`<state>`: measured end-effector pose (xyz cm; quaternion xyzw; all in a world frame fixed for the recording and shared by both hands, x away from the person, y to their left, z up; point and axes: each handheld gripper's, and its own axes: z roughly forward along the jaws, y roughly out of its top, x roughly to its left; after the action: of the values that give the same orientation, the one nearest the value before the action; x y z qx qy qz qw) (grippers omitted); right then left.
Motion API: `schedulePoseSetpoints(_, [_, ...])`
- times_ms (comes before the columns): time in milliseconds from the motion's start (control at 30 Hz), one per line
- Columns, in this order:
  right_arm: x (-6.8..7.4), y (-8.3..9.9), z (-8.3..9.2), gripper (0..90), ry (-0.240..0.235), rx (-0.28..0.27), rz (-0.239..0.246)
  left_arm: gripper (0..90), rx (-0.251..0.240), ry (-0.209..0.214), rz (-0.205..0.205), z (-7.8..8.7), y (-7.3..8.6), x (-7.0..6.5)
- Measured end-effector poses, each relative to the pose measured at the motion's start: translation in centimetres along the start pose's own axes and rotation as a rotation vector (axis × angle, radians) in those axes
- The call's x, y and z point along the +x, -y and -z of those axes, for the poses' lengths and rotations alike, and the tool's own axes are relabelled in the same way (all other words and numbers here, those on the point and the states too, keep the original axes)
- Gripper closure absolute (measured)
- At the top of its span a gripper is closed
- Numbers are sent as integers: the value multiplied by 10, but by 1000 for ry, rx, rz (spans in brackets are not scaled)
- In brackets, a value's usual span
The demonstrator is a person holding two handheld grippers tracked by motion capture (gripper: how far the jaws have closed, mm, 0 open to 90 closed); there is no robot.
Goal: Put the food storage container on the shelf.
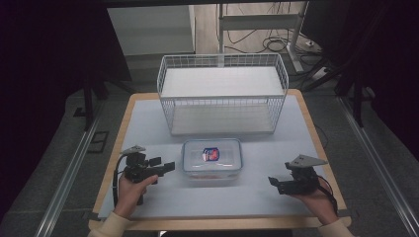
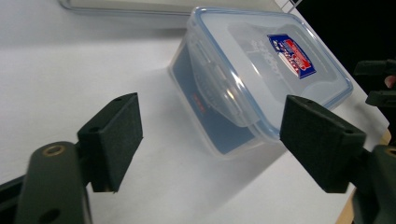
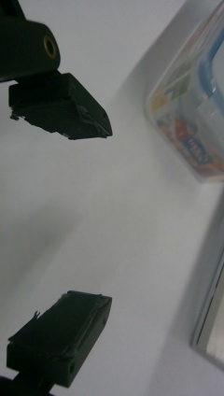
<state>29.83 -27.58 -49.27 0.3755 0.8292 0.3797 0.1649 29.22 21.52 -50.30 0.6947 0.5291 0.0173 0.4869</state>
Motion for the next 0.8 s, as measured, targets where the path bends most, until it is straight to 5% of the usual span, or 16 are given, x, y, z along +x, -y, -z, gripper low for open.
schedulePoseSetpoints(133, [4, -5, -2, 149, -22, -16, 10, 181, 11, 24, 8, -9, -4, -3])
schedulePoseSetpoints(367, [7, -3, 2, 150, -25, -15, 21, 167, 52, 93, 102, -34, -12, 4])
schedulePoseSetpoints(800, [5, 0, 7, 150, 4, -22, 14, 224, 113, 163, 142, -61, -14, -2])
